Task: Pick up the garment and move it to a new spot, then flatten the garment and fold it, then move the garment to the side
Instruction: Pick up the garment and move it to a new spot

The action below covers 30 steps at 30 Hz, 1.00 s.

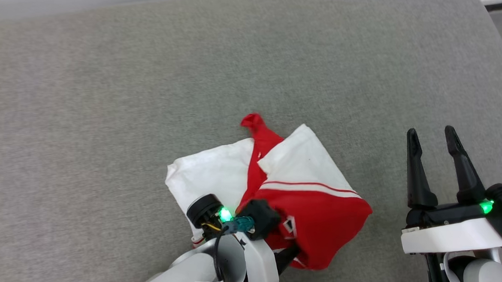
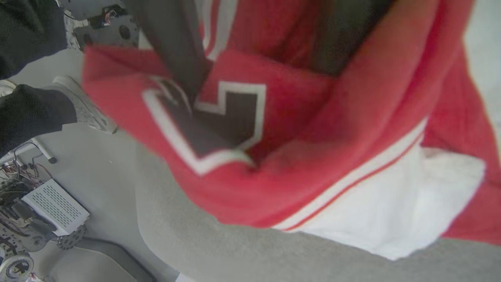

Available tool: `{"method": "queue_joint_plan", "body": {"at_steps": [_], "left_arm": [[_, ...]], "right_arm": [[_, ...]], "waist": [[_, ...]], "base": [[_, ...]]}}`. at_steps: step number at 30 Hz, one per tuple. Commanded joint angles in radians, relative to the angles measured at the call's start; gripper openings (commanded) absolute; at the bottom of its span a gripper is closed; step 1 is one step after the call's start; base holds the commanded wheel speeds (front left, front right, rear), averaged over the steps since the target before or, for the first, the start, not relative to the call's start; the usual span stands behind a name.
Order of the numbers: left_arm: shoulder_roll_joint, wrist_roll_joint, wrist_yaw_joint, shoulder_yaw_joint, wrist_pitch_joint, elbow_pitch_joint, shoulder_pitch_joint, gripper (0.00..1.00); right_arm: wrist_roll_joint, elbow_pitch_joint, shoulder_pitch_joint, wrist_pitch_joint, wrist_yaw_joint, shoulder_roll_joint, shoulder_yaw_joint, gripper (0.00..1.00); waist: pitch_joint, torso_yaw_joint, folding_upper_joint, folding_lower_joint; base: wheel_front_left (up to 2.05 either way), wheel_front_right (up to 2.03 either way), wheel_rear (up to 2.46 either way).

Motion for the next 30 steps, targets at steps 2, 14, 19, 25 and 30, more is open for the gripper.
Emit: {"method": "queue_joint_plan", "body": {"at_steps": [2,14,19,25,30], "left_arm": [[-0.015,-0.003,-0.002,0.008,-0.047,0.0,-0.011,1.0],[-0.029,-0.032,0.084,0.106,-0.269,-0.019,0.056,1.0],[-0.015,-0.052,0.158,0.2,-0.318,-0.013,0.09,1.0],[0.011,-0.061,0.23,0.343,-0.338,-0.03,0.156,1.0],[0.032,-0.03,0.265,0.484,-0.34,-0.082,0.245,1.0]], "right_arm": [[-0.009,0.004,-0.003,0.002,-0.001,0.001,-0.007,1.0],[-0.046,-0.014,0.058,0.075,-0.001,0.001,-0.023,1.0],[-0.055,-0.025,0.093,0.109,-0.001,0.001,-0.034,1.0],[-0.057,-0.041,0.136,0.14,-0.001,0.001,-0.05,1.0],[-0.048,-0.049,0.164,0.157,-0.001,0.001,-0.052,1.0]], "waist": [[-0.039,0.034,-0.0001,-0.0001],[-0.191,0.177,-0.0001,-0.0001],[-0.232,0.225,-0.0001,-0.0001],[-0.277,0.263,-0.0001,-0.0001],[-0.31,0.275,-0.0001,-0.0001]], "base": [[0.0,0.0,0.0],[0.0,0.0,0.0],[0.0,0.0,0.0],[0.0,0.0,0.0],[0.0,0.0,0.0]]}}
